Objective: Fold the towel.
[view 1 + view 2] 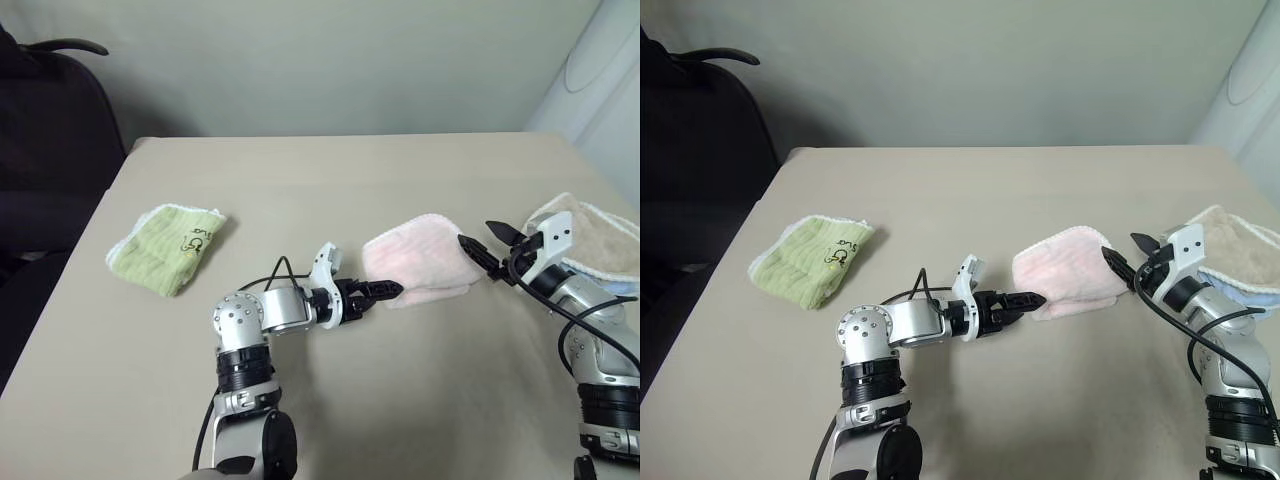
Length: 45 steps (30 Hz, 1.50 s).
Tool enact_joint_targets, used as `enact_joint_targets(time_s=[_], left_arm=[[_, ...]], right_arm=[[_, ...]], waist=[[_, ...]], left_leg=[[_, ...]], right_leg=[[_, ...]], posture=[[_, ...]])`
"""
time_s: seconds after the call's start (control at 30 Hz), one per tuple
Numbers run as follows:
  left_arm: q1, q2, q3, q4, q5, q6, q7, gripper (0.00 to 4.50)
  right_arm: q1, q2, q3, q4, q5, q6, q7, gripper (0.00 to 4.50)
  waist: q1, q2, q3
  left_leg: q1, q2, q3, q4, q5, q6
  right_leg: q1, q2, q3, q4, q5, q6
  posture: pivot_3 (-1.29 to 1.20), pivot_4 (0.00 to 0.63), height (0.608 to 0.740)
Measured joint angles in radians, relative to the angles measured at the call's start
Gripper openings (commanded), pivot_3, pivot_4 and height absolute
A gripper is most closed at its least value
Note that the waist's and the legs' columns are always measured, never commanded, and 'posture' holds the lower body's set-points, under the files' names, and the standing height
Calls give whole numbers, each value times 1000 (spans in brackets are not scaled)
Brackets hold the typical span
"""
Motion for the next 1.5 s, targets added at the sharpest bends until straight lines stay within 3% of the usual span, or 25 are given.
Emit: enact_joint_targets(time_s=[0.13,0.2,0.27,0.3,0.37,0.5,1.2,1.5], left_arm=[[-31,15,-24,112,-3,-75,-14,4476],[-80,27,-39,189,-1,-116,-26,4476],[-135,31,-48,258,24,-189,-28,4476],[-158,32,-50,281,32,-220,-32,4476],[-176,32,-53,304,36,-252,-47,4476],[-185,33,-68,312,32,-268,-72,4476],[-184,32,-150,270,-47,-290,-125,4476],[-197,32,-203,391,-19,-333,-144,4476]], right_arm=[[7,0,-4,-7,0,0,-1,3644],[10,0,-6,-9,1,0,-3,3644],[12,0,-6,-17,1,0,-5,3644],[14,0,-6,-22,1,0,-8,3644],[19,0,-8,-23,1,0,-11,3644],[19,0,-9,-23,1,0,-18,3644],[14,6,-8,-23,0,0,-23,3644],[16,7,-8,-23,1,-7,-30,3644]], waist=[[6,0,1],[9,0,1],[9,-1,3],[9,-2,3],[6,-2,3],[11,-1,5],[11,-2,8],[10,-2,8]], left_leg=[[20,-3,0,-1,-9,17],[23,-6,0,0,-9,18],[22,-9,2,1,-8,18],[19,-10,3,1,-3,9],[12,-10,6,0,-3,8],[-2,-9,4,0,0,7],[-9,-8,5,0,0,7],[-8,-7,5,0,0,7]], right_leg=[[20,1,6,-10,-4,3],[26,1,7,-14,-9,-6],[25,0,10,-14,-9,-6],[26,0,11,-13,-8,-4],[17,0,11,-13,-1,8],[2,-1,11,-11,1,10],[-6,0,12,-12,3,12],[-5,0,12,-12,3,12]], posture=[[0,150,740],[0,150,740],[0,150,740],[0,150,740],[0,150,740],[0,150,740],[0,150,740],[0,150,740]])
